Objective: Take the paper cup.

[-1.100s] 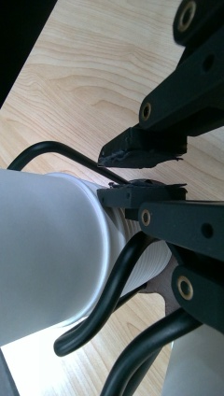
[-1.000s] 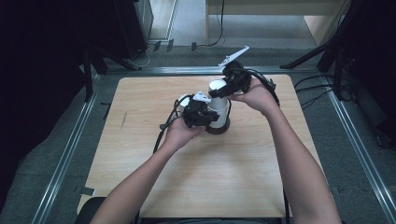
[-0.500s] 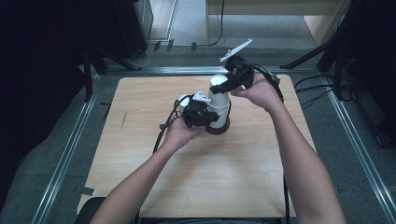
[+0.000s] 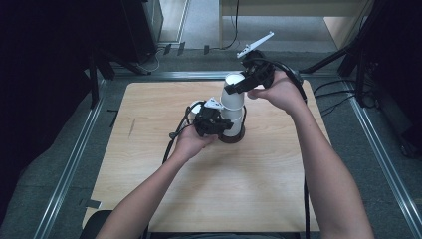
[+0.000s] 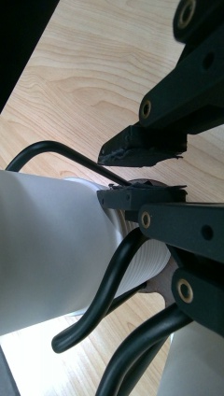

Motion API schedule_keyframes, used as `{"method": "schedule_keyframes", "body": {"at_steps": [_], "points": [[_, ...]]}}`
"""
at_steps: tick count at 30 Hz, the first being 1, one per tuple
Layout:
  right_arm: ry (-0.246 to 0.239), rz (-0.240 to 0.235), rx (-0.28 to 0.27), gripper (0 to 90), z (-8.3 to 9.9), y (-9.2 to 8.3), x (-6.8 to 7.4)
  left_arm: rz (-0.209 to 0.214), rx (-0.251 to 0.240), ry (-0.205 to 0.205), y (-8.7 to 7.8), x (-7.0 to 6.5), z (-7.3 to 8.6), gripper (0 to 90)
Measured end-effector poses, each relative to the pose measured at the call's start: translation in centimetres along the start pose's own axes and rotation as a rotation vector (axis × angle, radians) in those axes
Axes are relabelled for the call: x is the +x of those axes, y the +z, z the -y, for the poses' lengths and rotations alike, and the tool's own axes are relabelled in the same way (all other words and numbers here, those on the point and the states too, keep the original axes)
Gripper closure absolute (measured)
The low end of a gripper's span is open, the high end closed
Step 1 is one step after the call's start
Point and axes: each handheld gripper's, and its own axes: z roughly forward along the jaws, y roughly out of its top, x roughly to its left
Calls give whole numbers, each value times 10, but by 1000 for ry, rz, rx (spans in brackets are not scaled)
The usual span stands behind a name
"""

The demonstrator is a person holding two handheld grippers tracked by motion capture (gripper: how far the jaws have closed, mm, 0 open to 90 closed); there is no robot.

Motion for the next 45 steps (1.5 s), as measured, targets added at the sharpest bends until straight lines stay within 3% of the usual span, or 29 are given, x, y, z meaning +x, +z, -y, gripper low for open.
{"method": "schedule_keyframes", "body": {"at_steps": [9, 14, 22, 29, 38, 45], "points": [[-19, 8, 2, 335, -10, -19, 5, 7, -1, 8, 0, 0, 0, 749], [-2, -5, -9, 337, -12, -32, 9, 16, -1, 4, 0, 1, 0, 730], [-47, 5, 15, 337, -5, -46, 21, 26, 1, 8, -1, 0, 0, 690], [-60, 5, -3, 335, 19, -61, 25, 42, 22, 5, -1, -1, 1, 629], [-52, -16, 12, 334, 48, -64, 27, 83, 38, 32, -3, -7, 3, 549], [-74, -38, 17, 334, 64, -61, 32, 112, 54, 45, -5, -9, 5, 482]]}}
